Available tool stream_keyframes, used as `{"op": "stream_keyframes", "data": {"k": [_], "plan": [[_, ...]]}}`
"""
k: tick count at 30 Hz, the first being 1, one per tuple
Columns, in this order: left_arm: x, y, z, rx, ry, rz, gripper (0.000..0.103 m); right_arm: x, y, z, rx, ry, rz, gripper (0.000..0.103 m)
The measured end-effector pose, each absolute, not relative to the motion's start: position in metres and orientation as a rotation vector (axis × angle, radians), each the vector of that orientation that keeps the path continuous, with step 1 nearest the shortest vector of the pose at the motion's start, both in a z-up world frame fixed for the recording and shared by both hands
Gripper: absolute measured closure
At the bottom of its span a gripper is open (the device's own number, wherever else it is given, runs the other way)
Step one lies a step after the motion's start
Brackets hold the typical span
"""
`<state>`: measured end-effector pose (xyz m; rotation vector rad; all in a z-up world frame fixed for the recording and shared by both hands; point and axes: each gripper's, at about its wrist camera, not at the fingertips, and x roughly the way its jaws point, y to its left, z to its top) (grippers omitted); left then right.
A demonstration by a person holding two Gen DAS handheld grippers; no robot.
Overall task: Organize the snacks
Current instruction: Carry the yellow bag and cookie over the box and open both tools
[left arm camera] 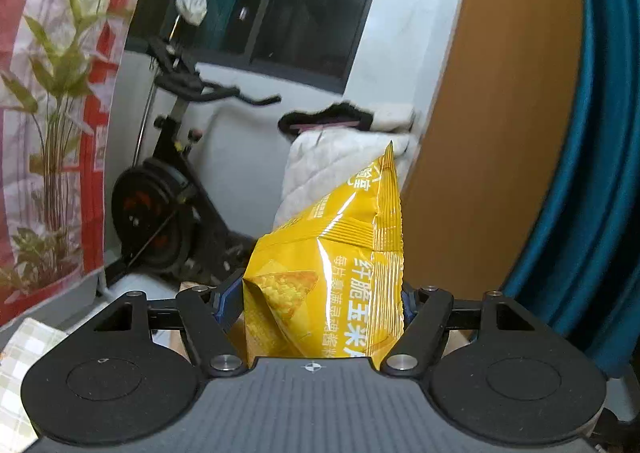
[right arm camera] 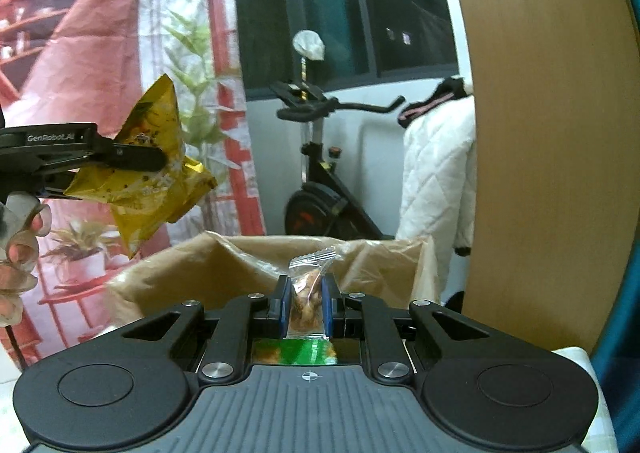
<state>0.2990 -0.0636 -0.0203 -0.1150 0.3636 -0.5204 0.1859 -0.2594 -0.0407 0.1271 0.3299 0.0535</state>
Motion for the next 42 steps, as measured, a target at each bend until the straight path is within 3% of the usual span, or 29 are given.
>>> {"op": "stream_keyframes", "data": {"k": [9,11,13,31,42], "plan": [[0.334,-0.077,-0.055,-0.049,0.467,-0.516,0.025,0.211,-0.260,-0.066,0.158,0.385,0.023,0.088],[0.332,-0.076,-0.062,-0.019,0.493,-0.508,0.018,0.214,-0.261,-0.071,0.163,0.395,0.001,0.082],[0.329,-0.074,-0.064,-0.003,0.493,-0.500,0.018,0.214,-0.264,-0.072,0.183,0.396,-0.011,0.068],[0.230,-0.008,-0.046,-0.050,0.458,-0.484,0.018,0.126,-0.257,-0.062,0.218,0.357,0.046,0.044],[0.174,-0.011,-0.105,-0.083,0.520,-0.463,0.019,0.083,-0.246,-0.119,0.212,0.494,0.093,0.044]]}}
